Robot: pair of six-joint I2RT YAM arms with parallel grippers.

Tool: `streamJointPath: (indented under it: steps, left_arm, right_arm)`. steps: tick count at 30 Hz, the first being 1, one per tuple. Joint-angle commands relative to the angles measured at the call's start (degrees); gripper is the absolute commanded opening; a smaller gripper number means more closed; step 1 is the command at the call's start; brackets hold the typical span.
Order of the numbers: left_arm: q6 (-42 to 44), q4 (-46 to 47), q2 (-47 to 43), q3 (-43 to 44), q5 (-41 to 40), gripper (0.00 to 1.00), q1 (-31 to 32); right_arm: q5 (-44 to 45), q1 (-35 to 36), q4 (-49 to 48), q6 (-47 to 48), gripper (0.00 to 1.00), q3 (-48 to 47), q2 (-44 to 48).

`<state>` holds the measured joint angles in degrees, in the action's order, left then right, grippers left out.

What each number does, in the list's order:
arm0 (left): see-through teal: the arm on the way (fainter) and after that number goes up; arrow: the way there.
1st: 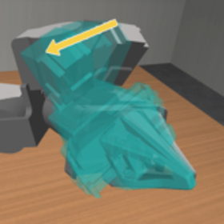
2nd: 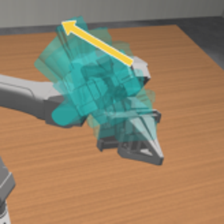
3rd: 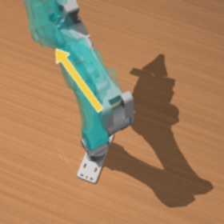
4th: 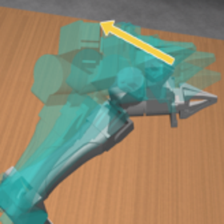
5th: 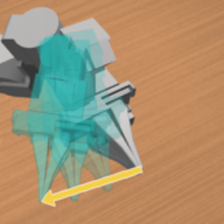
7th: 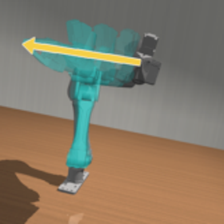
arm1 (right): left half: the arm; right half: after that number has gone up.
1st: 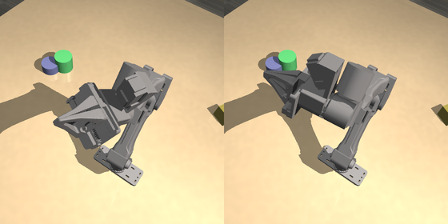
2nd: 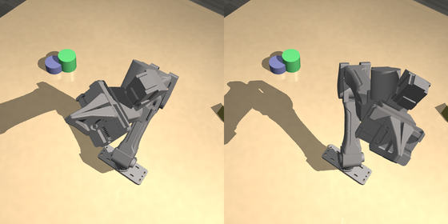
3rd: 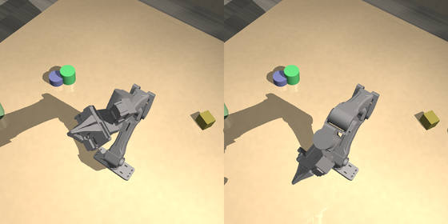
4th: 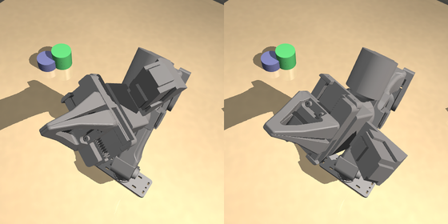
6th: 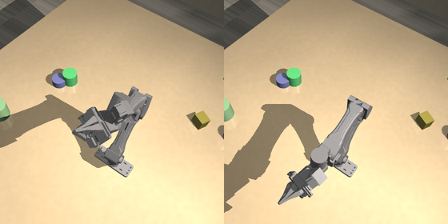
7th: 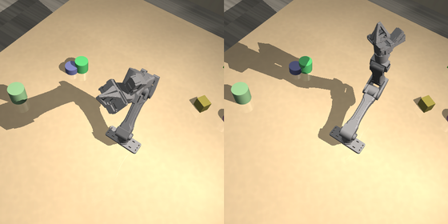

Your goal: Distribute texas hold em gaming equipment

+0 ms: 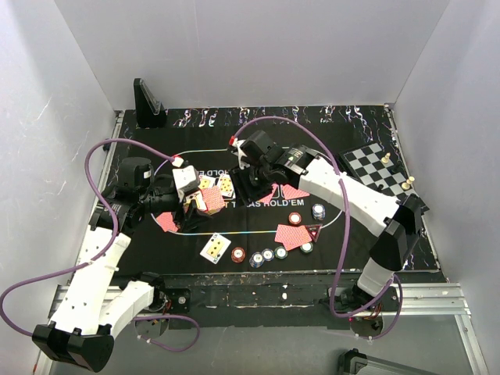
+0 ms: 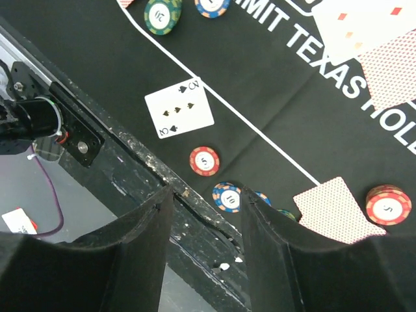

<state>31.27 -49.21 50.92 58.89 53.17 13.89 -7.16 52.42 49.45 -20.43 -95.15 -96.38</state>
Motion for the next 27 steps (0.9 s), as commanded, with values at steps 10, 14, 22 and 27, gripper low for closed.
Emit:
streamJointPath:
  steps: [10, 14, 22, 27]
  left_arm:
    - [-1.4, 2.4, -0.2, 2.1, 0.1, 0.0, -0.1]
    - [-2.3, 2.9, 0.6, 2.7, 0.4, 0.0, 0.0]
    - [-3.2, 3.4, 0.9, 3.2, 0.8, 0.0, 0.0]
    - [-3.2, 3.3, 1.0, 3.2, 1.1, 0.0, 0.0]
  right_arm:
    - [5.4, 5.8, 1.2, -2.5, 0.48, -9.3, -1.5]
    - [4.6, 7.2, -1.7, -4.2, 0.45, -8.6, -2.1]
    - [2.4, 9.3, -4.1, -4.4, 0.43, -11.3, -4.3]
    - [1.2, 9.7, -4.8, -3.9, 0.43, -12.5, -5.4]
